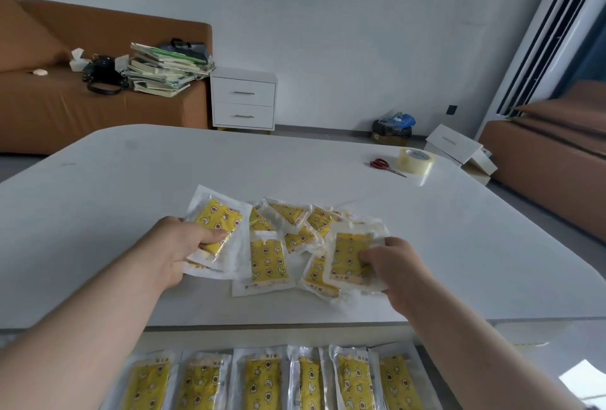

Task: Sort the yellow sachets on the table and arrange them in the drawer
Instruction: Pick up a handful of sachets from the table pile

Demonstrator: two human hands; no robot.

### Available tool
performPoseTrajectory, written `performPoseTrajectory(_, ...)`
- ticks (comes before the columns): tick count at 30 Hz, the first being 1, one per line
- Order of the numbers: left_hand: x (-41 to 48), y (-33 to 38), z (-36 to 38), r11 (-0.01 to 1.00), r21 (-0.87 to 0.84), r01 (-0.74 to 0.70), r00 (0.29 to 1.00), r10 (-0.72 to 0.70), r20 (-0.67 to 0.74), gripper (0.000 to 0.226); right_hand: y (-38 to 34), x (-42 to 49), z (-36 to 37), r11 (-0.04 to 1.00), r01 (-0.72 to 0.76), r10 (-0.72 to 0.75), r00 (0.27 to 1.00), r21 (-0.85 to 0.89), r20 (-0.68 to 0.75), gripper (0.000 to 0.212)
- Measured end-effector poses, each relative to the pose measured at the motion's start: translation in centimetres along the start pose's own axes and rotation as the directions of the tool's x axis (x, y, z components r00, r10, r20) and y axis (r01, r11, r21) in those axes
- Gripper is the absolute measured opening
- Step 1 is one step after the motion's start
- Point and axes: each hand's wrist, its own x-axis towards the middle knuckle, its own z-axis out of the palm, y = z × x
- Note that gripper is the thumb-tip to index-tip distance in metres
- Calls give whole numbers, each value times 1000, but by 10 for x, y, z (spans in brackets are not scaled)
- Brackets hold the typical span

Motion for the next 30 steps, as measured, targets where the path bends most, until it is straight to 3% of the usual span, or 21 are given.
performPoseTrajectory(2, -23, 4, -8, 989, -144, 46, 998, -39, 53, 33, 4, -2, 9, 997, -39, 39, 999, -62, -3, 28)
performPoseTrajectory(7, -93, 12, -13, 885, -451, 116, 993, -96, 67, 10, -10, -32, 27, 914, -14, 9, 1000, -405, -12, 12)
performPoseTrajectory(13, -139, 11, -27, 884, -463, 70, 998, -58, 41, 12, -6, -44, 39, 721, 88, -104, 994, -688, 18, 8)
performPoseTrajectory(15, -135, 17, -38, 860, -510, 35, 999, -33, 13, 10, -5, -45, 44, 678, 64, -101, 995, -732, -6, 22)
performPoseTrajectory(19, -128, 21, -47, 844, -536, 3, 1000, -12, -13, 12, -4, -39, 55, 556, -32, -71, 994, -830, -86, 72)
performPoseTrajectory(22, -125, 21, -44, 853, -521, 21, 1000, -22, 4, 12, -5, -36, 59, 557, -88, -32, 991, -826, -127, 78)
performPoseTrajectory(27, -122, 24, -39, 837, -547, 28, 1000, -21, 19, 10, -3, -28, 60, 721, -124, 25, 988, -682, -152, 87)
performPoseTrajectory(30, -121, 23, -40, 816, -577, 33, 999, -24, 24, 12, -3, -25, 58, 784, -104, 14, 989, -613, -150, 80)
